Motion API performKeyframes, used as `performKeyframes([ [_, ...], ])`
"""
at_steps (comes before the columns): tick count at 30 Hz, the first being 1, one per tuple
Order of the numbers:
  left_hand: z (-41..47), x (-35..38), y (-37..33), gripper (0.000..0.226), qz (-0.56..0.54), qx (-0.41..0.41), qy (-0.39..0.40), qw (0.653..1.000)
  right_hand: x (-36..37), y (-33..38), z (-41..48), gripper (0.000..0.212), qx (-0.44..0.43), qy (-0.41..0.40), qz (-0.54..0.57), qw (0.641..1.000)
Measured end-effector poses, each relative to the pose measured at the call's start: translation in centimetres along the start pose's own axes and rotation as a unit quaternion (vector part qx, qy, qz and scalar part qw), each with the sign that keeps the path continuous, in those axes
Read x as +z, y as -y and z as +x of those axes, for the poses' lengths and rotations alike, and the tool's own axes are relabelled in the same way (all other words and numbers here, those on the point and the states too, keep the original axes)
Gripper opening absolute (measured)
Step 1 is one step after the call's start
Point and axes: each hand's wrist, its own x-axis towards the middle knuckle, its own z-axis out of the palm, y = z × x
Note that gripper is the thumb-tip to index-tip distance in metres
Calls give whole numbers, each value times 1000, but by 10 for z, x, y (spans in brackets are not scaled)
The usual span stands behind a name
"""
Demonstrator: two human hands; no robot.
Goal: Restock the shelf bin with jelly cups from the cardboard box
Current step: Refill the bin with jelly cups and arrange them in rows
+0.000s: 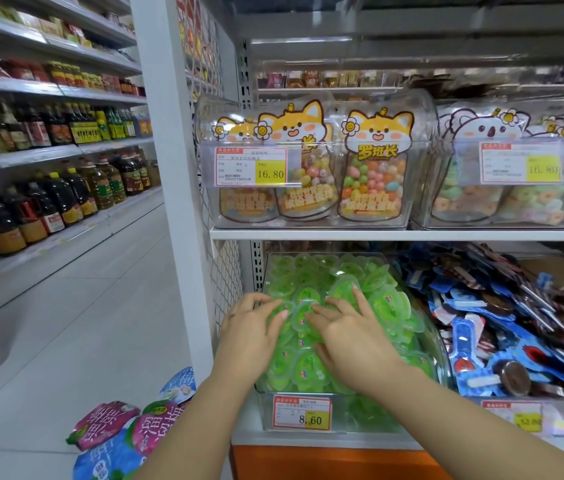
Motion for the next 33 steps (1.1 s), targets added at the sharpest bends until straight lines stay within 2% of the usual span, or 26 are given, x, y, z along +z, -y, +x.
performKeyframes([
  [5, -1, -3, -1, 36, -20, 0, -18, 1000, 2, 0, -1, 46, -17, -41, 8, 999],
  [8, -4, -6, -7, 34, -24, 18, -35, 999, 0, -9, -7, 45, -23, -132, 7, 991],
  [12, -10, -9, -18, 29, 9, 67, -52, 996, -8, -41, -21, 41, 75, -255, 74, 961],
  [15, -17, -8, -29, 28, 41, 110, -40, 992, -8, -65, -29, 39, 198, -247, 126, 940],
  [18, -23, -5, -41, 31, 76, 130, -4, 989, -7, -71, -29, 33, 258, -198, 157, 933],
  [26, -24, 2, -58, 34, 107, 148, 34, 983, -7, -75, -21, 13, 257, -194, 210, 923],
  [33, -25, 8, -64, 34, 107, 192, 25, 975, -23, -77, -43, 7, 225, -255, 287, 895],
])
